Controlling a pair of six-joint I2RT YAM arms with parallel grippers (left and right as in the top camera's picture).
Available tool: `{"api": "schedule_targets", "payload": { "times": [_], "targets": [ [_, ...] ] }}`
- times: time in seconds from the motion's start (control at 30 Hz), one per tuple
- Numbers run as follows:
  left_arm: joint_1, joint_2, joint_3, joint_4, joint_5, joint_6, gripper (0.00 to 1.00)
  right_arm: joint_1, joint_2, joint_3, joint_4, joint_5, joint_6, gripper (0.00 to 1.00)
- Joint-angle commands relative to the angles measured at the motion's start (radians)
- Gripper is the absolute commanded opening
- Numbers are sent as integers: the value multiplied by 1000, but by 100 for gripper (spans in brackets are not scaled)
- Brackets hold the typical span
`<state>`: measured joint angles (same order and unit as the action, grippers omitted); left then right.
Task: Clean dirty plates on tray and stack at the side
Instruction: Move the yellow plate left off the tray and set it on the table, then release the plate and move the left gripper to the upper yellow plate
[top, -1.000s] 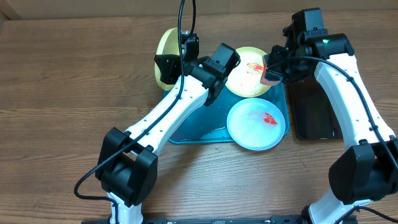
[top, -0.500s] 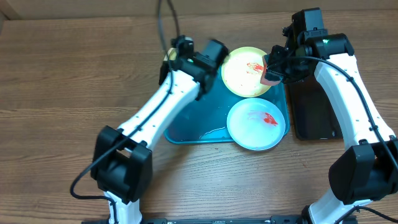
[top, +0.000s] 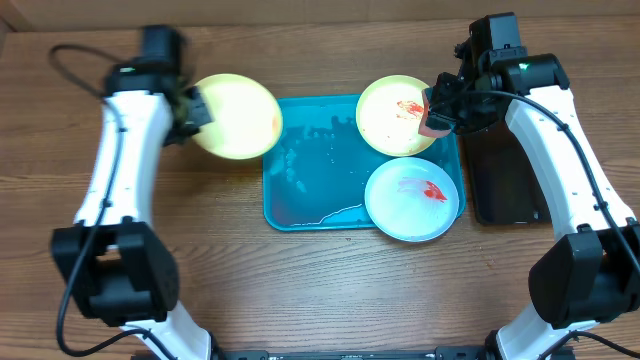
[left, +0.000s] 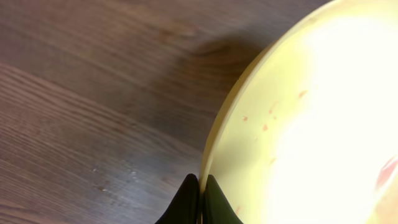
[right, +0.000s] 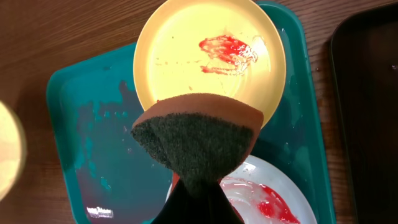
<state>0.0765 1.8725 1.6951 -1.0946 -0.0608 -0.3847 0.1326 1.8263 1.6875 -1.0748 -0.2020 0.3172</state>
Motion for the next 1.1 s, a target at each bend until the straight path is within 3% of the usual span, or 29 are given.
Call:
{"api": "schedule_targets", "payload": {
  "times": [0.0, 0.27, 0.47, 0.97, 1.07],
  "targets": [
    [91, -29, -24, -5, 204, 103, 4, 3, -6, 2, 4, 3, -4, 4],
    [152, -29, -207, 131, 233, 171, 4, 3, -6, 2, 11, 3, -4, 4],
    [155, -29, -334, 229, 74, 63, 4, 3, -6, 2, 14, 0, -4, 4],
    [154, -29, -354, 291, -51, 63, 4, 3, -6, 2, 21, 0, -4, 4],
    [153, -29, -354, 287, -52, 67, 12, 3, -6, 2, 21, 0, -4, 4]
  ]
}}
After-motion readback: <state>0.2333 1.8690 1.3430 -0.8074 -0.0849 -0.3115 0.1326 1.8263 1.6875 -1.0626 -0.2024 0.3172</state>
